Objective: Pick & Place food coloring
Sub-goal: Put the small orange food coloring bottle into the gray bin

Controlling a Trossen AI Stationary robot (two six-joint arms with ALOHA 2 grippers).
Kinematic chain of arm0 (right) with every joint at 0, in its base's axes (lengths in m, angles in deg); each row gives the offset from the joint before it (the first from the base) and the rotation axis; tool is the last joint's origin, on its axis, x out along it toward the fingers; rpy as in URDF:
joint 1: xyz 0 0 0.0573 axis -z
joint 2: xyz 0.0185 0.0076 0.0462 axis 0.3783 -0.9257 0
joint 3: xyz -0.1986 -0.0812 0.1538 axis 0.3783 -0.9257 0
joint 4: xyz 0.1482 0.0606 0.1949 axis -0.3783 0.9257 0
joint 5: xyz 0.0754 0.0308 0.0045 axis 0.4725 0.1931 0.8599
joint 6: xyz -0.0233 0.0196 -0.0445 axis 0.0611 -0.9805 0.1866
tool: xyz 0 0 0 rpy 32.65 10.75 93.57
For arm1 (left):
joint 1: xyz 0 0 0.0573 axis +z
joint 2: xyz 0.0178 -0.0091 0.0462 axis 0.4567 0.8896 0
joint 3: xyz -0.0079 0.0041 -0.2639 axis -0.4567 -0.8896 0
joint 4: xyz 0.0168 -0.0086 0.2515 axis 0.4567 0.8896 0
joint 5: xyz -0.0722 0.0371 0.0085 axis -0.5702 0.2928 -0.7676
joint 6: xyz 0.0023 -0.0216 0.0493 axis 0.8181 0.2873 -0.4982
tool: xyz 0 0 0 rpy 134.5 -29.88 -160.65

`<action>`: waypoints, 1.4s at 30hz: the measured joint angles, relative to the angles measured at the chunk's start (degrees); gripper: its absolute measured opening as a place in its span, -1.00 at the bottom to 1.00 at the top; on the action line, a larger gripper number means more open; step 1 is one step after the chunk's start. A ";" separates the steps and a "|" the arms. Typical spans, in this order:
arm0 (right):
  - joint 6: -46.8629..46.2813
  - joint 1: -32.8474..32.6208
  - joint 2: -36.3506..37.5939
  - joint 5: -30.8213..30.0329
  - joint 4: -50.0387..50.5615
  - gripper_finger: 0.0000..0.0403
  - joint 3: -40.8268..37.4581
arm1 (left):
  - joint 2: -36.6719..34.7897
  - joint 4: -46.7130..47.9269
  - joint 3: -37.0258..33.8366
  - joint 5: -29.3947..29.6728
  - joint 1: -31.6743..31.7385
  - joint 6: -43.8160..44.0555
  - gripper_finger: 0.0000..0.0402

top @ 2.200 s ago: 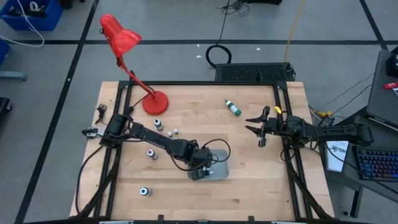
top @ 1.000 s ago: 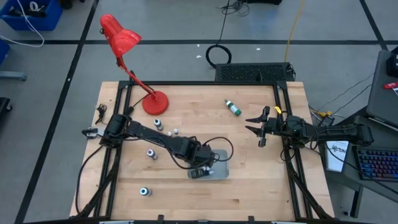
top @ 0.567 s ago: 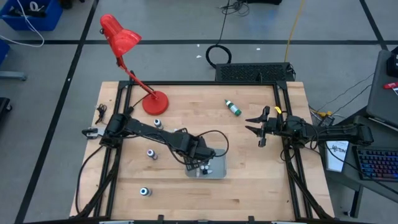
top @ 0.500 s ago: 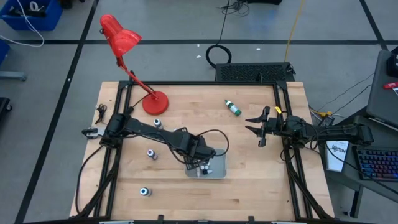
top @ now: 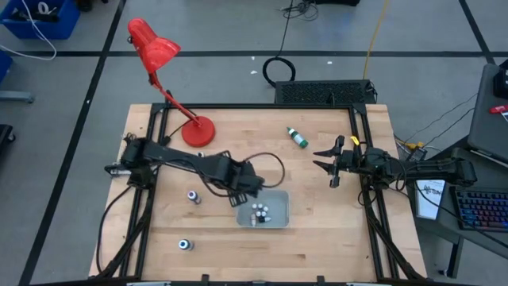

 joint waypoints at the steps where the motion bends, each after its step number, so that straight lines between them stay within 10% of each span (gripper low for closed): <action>1: 0.01 0.00 -0.02 0.00 0.00 -0.42 0.00 | -1.72 -1.64 -2.44 -0.35 0.62 0.39 0.27; 14: 0.01 0.02 -0.02 0.00 -0.43 -0.42 0.00 | -8.21 -20.24 -26.48 -9.62 8.82 7.71 0.27; 42: 0.01 0.02 -0.08 0.00 -0.14 -0.42 0.00 | -2.97 -25.58 -28.14 -11.94 8.40 7.55 0.27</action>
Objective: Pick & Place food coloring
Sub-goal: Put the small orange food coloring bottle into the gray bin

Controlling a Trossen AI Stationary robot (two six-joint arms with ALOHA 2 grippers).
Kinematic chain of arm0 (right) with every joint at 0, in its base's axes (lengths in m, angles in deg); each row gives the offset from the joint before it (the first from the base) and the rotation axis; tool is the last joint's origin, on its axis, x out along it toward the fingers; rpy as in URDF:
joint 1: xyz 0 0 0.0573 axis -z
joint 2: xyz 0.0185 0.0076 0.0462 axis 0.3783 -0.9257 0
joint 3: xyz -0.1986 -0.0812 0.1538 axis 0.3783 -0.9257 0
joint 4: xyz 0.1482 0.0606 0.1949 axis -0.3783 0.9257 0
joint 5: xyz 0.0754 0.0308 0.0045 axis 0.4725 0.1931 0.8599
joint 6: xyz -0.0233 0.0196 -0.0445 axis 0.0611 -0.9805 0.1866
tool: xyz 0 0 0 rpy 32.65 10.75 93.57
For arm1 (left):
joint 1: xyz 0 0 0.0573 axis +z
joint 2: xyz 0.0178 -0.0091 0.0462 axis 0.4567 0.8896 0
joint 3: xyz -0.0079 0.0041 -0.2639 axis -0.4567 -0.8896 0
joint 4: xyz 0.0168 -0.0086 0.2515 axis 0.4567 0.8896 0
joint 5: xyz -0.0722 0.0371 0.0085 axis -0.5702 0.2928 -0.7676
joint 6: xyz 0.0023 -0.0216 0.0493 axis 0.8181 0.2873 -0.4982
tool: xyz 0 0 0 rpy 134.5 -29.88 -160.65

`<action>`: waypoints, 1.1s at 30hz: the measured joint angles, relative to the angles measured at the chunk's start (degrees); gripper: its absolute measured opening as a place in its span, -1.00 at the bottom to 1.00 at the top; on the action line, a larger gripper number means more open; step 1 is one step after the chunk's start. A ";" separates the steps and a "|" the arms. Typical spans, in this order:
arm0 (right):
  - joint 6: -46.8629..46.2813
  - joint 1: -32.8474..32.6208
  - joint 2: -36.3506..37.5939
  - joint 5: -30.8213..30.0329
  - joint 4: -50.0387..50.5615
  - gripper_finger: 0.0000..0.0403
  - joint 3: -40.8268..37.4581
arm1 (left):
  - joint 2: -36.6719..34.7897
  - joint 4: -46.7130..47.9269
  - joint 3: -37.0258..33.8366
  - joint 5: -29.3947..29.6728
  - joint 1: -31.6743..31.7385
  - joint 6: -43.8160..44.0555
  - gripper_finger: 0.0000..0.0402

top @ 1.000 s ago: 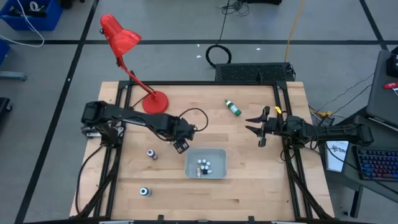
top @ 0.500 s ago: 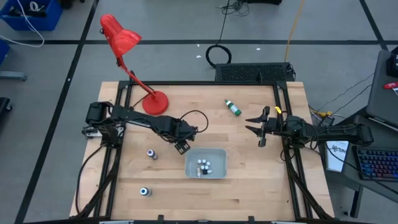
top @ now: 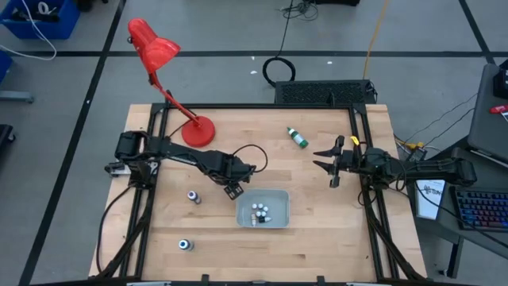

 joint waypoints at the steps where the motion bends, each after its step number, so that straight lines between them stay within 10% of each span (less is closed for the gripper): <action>1: 0.00 0.00 0.00 0.00 -0.02 -0.42 0.00 | 0.04 -0.01 0.00 0.16 0.00 0.03 0.27; 33: -0.02 -0.01 0.01 0.00 -0.26 -0.42 0.00 | 0.11 1.53 0.00 0.95 0.02 0.03 0.24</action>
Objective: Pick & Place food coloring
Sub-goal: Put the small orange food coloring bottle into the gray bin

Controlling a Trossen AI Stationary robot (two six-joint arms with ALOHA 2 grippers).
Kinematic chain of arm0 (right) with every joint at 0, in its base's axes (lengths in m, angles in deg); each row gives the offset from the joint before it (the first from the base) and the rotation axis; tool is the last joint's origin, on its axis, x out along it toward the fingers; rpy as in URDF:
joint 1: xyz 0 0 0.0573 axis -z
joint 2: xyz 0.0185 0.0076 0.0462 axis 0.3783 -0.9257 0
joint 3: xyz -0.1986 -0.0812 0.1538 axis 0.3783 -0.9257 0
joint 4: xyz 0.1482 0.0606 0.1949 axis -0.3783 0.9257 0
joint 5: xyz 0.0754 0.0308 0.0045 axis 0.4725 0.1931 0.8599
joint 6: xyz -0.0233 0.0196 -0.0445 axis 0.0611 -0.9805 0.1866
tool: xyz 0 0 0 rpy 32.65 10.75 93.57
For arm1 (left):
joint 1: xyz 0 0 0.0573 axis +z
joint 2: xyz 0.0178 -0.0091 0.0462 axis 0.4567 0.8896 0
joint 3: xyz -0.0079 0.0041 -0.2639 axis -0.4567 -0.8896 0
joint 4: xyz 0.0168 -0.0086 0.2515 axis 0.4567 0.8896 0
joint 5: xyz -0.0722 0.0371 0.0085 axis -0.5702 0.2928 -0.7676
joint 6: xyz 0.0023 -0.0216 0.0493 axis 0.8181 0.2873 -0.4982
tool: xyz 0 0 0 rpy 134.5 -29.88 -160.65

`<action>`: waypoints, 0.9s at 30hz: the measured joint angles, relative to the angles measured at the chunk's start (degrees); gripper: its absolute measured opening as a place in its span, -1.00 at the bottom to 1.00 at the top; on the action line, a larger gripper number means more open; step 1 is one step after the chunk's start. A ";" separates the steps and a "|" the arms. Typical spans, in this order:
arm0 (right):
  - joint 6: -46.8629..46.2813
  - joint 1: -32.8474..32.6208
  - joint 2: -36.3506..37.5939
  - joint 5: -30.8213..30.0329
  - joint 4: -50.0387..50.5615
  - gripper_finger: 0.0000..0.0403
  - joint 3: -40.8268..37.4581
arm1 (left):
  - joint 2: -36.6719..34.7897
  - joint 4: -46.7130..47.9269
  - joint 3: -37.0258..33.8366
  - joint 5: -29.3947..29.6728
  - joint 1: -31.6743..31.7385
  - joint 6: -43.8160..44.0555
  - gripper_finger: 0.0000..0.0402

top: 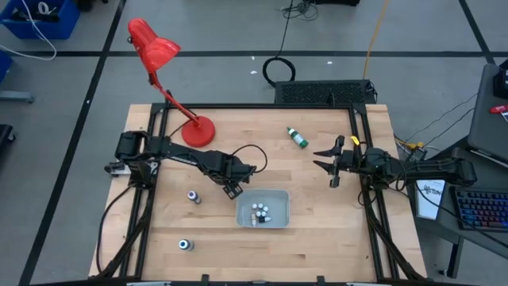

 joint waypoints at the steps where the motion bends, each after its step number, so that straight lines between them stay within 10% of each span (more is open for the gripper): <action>1: 0.00 0.01 0.00 0.00 0.00 -0.42 0.00 | 0.00 0.00 0.00 -0.01 0.00 -0.03 0.21; 15: 0.00 0.02 -0.02 0.00 0.00 -0.42 0.00 | 0.00 -0.07 0.00 -0.61 0.00 0.43 -0.50; 27: 0.02 0.00 -0.01 -0.01 0.02 -0.42 0.00 | -1.11 1.97 0.98 -1.49 -0.16 0.91 -0.73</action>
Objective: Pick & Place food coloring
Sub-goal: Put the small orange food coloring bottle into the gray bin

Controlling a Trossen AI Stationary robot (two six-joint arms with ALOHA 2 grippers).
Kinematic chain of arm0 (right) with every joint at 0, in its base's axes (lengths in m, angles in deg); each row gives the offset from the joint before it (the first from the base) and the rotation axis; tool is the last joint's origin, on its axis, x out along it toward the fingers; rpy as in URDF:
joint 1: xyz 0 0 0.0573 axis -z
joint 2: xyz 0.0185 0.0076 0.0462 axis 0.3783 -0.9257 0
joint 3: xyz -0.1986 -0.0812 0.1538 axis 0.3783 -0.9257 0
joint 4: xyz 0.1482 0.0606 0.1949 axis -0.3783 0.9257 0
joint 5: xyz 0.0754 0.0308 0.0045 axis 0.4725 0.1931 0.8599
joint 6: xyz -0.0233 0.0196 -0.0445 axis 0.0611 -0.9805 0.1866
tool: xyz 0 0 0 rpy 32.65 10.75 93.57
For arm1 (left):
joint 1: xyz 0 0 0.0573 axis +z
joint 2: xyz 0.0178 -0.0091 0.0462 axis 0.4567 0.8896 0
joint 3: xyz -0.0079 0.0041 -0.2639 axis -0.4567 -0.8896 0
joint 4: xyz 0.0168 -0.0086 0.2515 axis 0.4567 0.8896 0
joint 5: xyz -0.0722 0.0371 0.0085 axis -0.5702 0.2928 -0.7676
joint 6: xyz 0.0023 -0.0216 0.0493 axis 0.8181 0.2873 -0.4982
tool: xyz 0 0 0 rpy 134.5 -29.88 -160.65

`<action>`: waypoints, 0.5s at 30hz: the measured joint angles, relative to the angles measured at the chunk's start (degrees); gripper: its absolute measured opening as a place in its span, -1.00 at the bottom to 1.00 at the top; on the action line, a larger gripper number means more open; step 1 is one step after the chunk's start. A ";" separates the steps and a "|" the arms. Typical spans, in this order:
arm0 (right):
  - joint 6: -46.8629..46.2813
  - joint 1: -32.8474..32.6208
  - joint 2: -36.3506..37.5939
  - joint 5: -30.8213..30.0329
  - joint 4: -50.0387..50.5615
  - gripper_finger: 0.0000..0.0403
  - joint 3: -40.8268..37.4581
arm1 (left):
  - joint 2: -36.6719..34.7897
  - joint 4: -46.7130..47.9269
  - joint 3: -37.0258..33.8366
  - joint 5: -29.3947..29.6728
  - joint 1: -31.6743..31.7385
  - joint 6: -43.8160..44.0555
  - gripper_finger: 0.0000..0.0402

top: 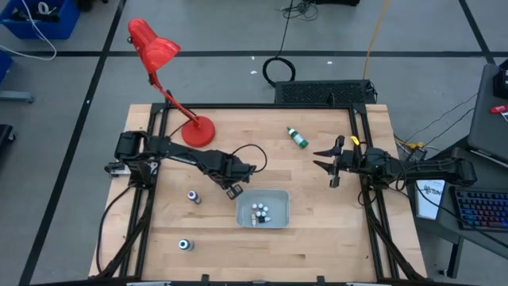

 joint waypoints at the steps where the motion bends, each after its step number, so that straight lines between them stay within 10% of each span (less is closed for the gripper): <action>1: -0.02 -0.01 0.01 -0.01 -0.02 -0.42 0.00 | -0.67 0.88 0.77 -0.02 -0.18 0.00 -0.73; 15: -0.02 0.01 -0.01 -0.01 0.01 -0.42 0.00 | -2.89 13.70 24.67 8.42 -9.34 1.93 -0.73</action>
